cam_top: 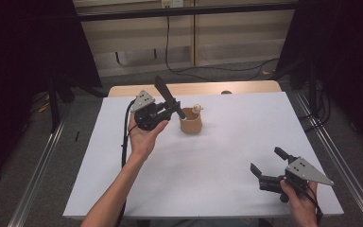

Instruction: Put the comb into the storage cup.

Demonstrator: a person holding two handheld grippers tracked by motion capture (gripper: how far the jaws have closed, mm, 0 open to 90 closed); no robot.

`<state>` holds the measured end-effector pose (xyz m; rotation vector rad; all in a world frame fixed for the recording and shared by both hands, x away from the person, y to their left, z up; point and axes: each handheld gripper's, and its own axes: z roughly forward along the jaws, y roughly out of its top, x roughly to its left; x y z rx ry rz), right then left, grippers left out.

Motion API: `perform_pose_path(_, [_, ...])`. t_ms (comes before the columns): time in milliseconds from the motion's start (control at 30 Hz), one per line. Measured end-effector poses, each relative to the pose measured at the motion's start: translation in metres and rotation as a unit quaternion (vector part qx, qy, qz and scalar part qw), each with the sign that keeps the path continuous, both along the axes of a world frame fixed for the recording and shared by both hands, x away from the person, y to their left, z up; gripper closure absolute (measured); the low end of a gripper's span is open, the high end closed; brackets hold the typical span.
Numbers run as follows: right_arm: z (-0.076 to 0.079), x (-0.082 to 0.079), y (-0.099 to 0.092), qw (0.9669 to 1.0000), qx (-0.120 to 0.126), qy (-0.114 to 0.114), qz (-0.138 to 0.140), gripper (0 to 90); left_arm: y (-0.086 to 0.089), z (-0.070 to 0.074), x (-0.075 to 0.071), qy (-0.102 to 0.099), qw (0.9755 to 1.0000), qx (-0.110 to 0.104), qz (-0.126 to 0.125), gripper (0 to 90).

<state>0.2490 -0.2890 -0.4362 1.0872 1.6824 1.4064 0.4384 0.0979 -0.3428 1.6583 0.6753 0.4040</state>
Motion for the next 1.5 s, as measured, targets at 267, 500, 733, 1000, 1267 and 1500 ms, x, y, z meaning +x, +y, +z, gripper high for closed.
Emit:
perform_pose_path(267, [0.0, 0.0, 0.0, 1.0, 0.005, -0.002, 0.0, 0.0, -0.004, 0.003, 0.008, -0.008, 0.9999, -0.006, 0.012, 72.9])
perform_pose_path(500, [-0.001, 0.0, 0.0, 1.0, 0.008, -0.003, -0.001, 0.0, -0.007, -0.006, 0.021, 0.003, 0.9996, -0.001, 0.027, 73.0])
perform_pose_path(733, [-0.002, 0.0, 0.002, 0.9999, 0.009, -0.001, 0.005, 0.0, -0.016, -0.011, 0.025, 0.001, 0.9996, 0.022, 0.019, 72.9])
perform_pose_path(1000, [-0.003, 0.0, 0.001, 1.0, 0.007, 0.001, 0.003, 0.0, -0.022, -0.018, 0.027, 0.012, 0.9995, 0.024, 0.018, 72.9])
perform_pose_path(1267, [-0.003, 0.0, 0.001, 1.0, 0.005, 0.001, 0.005, 0.0, -0.024, -0.024, 0.028, 0.014, 0.999, 0.036, 0.022, 72.9])
perform_pose_path(1500, [-0.003, 0.001, 0.001, 1.0, 0.004, -0.001, 0.008, 0.0, -0.02, -0.033, 0.032, 0.03, 0.998, 0.042, 0.036, 72.9])
